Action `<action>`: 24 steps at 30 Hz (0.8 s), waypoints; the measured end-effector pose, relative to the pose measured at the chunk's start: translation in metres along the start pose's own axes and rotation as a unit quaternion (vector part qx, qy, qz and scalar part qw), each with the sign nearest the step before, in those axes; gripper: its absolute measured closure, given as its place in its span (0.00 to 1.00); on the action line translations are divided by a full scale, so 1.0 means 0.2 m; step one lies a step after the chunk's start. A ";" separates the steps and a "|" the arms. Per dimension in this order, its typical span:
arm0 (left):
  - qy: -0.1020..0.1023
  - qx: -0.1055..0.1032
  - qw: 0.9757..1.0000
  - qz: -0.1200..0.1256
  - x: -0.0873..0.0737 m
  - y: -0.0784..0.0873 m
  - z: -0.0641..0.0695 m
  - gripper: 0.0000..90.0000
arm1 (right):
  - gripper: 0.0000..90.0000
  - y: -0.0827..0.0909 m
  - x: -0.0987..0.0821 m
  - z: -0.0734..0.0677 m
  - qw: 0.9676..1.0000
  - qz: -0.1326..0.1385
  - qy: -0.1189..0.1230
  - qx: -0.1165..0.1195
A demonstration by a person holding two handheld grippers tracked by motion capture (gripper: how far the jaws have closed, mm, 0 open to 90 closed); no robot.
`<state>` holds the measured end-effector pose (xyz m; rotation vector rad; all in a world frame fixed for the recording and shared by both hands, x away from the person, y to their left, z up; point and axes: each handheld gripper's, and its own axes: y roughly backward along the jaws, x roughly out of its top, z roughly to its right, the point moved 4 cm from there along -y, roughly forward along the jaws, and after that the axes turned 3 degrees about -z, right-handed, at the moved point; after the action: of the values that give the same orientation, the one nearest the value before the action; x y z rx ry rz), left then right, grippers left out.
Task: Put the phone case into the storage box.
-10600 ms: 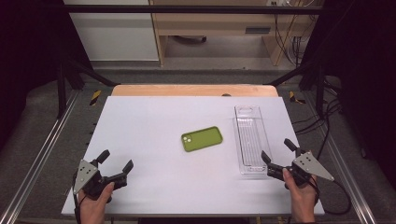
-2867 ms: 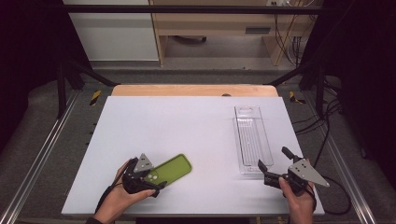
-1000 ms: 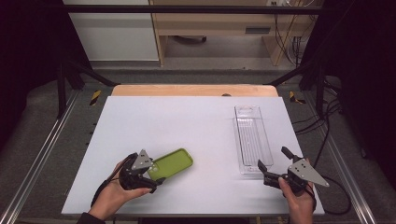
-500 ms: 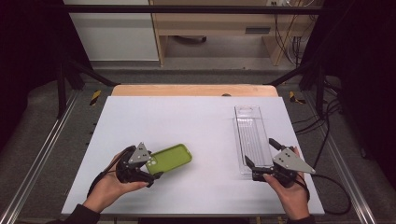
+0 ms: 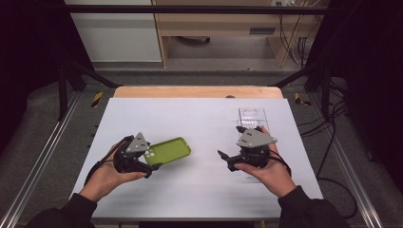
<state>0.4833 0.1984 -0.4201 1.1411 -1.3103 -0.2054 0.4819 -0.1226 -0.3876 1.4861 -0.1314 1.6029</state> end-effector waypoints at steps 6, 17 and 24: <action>0.002 0.005 1.000 0.003 -0.02 0.03 -0.06 0.18 | 0.07 -0.11 0.10 -0.04 0.999 -0.021 0.035 0.021; -0.009 0.008 1.000 -0.005 0.00 0.01 -0.07 0.18 | 0.09 -0.22 0.20 -0.12 0.995 -0.040 0.082 0.051; -0.014 0.013 1.000 -0.002 0.03 0.02 -0.06 0.18 | 0.08 -0.25 0.22 -0.16 0.991 -0.055 0.110 0.059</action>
<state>0.4928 0.2031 -0.4115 1.1661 -1.3390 -0.2093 0.4971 -0.0504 -0.3826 1.3697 0.1698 1.6964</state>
